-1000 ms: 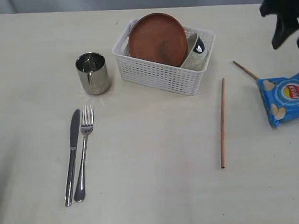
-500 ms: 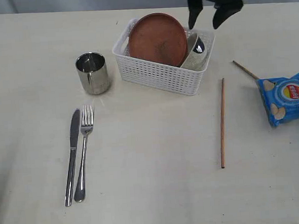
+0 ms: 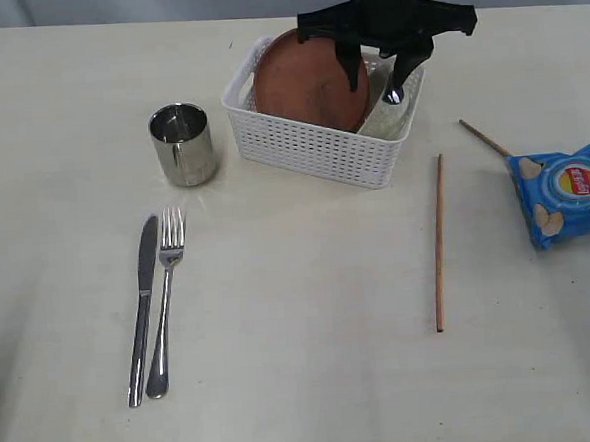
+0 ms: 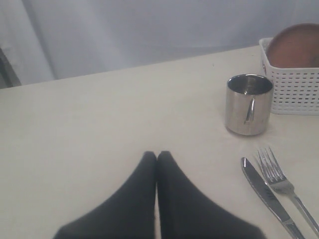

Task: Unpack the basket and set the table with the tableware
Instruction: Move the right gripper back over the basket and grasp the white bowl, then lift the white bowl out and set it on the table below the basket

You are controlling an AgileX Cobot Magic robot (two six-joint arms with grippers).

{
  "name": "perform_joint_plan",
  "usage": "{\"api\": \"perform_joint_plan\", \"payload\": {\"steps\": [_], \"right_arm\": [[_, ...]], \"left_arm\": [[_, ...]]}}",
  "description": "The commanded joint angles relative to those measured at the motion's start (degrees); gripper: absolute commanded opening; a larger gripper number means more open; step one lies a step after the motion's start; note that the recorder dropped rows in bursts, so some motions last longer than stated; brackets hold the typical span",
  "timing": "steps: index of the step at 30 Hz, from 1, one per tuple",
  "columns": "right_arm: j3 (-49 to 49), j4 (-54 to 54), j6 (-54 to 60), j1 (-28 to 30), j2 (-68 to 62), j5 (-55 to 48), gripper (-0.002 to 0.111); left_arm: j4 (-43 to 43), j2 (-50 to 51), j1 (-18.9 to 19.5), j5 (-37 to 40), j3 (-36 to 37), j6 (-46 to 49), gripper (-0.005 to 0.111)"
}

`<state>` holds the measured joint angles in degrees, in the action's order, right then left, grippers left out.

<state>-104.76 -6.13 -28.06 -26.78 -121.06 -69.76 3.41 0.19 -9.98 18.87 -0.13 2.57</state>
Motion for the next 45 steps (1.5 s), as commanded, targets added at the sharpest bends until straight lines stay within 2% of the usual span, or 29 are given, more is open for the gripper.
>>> {"api": "perform_joint_plan", "payload": {"steps": [1,16,18,22,23,33,45], "right_arm": [[-0.48,-1.43,0.50,-0.08,0.20,-0.20,0.044],[2.90,-5.10,0.89,-0.08,-0.16,-0.20,0.043],[2.90,-4.86,0.89,-0.08,-0.87,-0.20,0.033],[2.90,-3.13,3.07,-0.08,-1.83,-0.20,0.002],[2.90,-3.13,3.86,-0.08,-1.83,-0.20,0.000],[2.42,-9.05,3.86,-0.08,0.77,-0.20,0.000],[-5.90,-8.13,4.10,-0.08,1.90,-0.20,0.000]], "left_arm": [[-0.49,-0.19,0.14,-0.42,0.13,-0.02,0.000],[-0.49,-0.19,0.14,-0.42,0.13,-0.02,0.000],[-0.49,-0.19,0.14,-0.42,0.13,-0.02,0.000],[-0.49,-0.19,0.14,-0.42,0.13,-0.02,0.000],[-0.49,-0.19,0.14,-0.42,0.13,-0.02,0.000],[-0.49,-0.19,0.14,-0.42,0.13,-0.02,0.000],[-0.49,-0.19,0.14,-0.42,0.13,-0.02,0.000]]}}
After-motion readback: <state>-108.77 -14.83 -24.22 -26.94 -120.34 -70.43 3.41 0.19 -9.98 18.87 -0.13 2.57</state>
